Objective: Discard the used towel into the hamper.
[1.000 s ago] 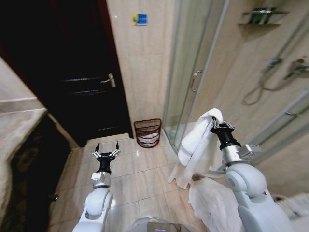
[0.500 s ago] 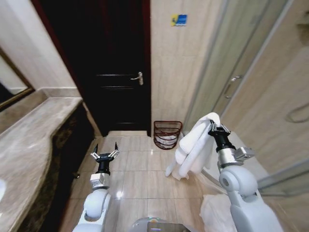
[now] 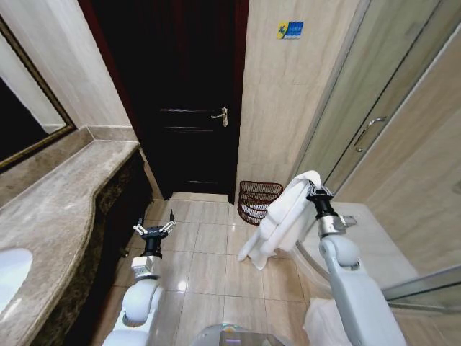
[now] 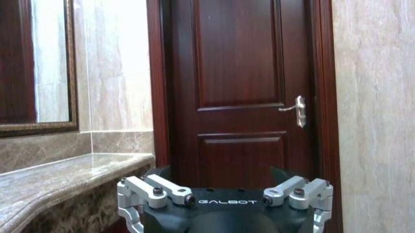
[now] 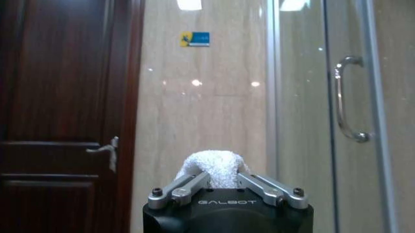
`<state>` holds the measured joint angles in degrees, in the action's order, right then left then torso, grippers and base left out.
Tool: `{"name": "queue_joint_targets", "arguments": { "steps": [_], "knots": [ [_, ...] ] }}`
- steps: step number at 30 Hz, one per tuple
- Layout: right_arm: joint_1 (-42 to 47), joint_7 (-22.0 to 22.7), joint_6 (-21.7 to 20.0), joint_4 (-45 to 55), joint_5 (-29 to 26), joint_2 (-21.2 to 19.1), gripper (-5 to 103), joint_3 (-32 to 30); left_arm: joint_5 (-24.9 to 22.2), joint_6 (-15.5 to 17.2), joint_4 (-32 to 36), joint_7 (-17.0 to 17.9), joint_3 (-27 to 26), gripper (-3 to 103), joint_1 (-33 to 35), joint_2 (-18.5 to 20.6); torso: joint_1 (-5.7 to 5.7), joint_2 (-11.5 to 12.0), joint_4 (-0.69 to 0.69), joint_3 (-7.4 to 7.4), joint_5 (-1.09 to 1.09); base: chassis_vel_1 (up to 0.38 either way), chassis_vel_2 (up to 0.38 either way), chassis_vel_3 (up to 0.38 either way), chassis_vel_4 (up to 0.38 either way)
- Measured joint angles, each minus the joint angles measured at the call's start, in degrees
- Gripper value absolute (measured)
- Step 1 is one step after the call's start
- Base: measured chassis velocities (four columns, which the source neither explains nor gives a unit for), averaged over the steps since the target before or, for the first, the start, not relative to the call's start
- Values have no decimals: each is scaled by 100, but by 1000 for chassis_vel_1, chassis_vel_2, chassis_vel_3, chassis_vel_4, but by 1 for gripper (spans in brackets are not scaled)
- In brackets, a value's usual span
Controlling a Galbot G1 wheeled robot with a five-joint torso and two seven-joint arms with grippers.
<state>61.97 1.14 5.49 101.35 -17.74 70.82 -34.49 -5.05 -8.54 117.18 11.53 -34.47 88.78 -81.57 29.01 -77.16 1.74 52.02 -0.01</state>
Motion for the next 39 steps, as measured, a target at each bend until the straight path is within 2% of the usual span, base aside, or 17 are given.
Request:
{"name": "queue_joint_targets", "arguments": {
  "steps": [6,12,15,19,21,23,28,34,39],
  "knots": [
    [31,246,-344,466,48,45,3,24,-20,-60,-23,-3,29,100,-68,7,-2,0,0,-1,-1,0,0,0,0],
    [-129,351,-820,795,-91,-151,3,66,-93,-52,-47,-23,7,100,-173,59,-1,0,-1,-1,-1,0,0,0,0],
    [-293,347,-901,718,-173,-202,3,94,-125,-52,-49,-24,-39,100,-155,117,-1,0,-1,-1,2,0,0,0,0],
    [-704,315,-811,378,-311,-183,3,176,-150,-76,-46,-13,-77,100,-50,116,-1,0,0,-1,-1,0,0,0,0],
    [-1066,260,-565,17,-330,-64,3,244,-181,-87,-13,-2,-122,100,52,85,-1,0,1,-1,1,0,0,0,0],
    [-1427,240,-519,-218,-328,53,3,289,-199,-100,7,17,-181,100,154,96,-1,0,2,0,1,0,0,0,0],
    [-1853,299,-742,-202,-356,-63,3,417,-232,-130,28,48,-214,100,165,130,-1,0,1,0,0,0,0,0,0],
    [-2783,577,-1201,-241,-790,-480,3,893,-229,-121,146,85,-188,100,187,46,-1,0,-2,-1,2,0,0,0,0],
    [-3505,644,-1310,-608,-1036,-513,3,1252,-225,-113,238,99,-221,100,322,37,-1,0,0,0,1,0,0,0,0]
  ]
}}
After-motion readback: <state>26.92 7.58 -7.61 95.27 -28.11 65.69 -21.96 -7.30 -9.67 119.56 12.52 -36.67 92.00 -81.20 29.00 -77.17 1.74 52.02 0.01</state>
